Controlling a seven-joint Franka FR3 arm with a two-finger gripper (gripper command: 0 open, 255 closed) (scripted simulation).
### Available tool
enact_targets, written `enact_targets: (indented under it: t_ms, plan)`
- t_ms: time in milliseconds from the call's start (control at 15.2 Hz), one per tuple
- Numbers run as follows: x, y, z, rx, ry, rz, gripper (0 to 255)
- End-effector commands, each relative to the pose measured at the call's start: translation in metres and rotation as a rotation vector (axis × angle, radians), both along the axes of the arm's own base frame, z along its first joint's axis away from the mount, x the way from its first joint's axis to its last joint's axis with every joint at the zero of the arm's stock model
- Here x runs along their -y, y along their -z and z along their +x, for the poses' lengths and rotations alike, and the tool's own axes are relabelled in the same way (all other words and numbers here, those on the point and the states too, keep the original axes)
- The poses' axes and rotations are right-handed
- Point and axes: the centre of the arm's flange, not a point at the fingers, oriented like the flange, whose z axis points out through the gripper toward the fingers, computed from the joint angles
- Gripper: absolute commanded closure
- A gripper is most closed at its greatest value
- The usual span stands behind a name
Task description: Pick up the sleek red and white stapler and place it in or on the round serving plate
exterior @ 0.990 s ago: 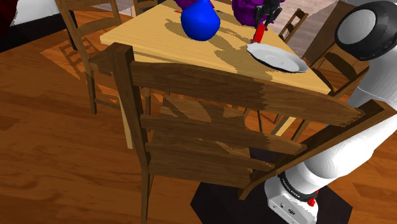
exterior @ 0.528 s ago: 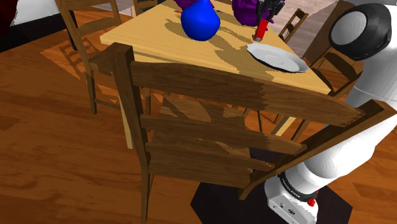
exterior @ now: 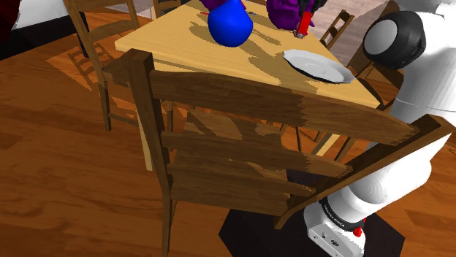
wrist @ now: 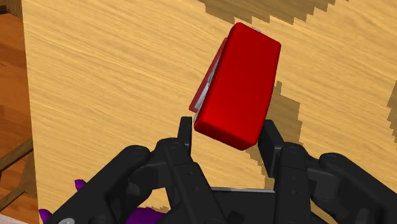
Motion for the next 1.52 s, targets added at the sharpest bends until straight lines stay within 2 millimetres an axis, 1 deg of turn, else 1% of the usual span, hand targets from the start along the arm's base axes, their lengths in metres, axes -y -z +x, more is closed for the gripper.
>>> enact_targets:
  t_ms: [0, 198, 1254, 1452]
  plan:
    - [0.0, -0.011, -0.001, 0.0, 0.0, 0.0, 255]
    - [0.0, -0.026, -0.001, 0.0, 0.0, 0.0, 255]
    - [-0.094, -0.068, -0.188, 0.0, 0.0, 0.0, 255]
    - [-0.094, -0.052, -0.188, 0.0, 0.0, 0.0, 255]
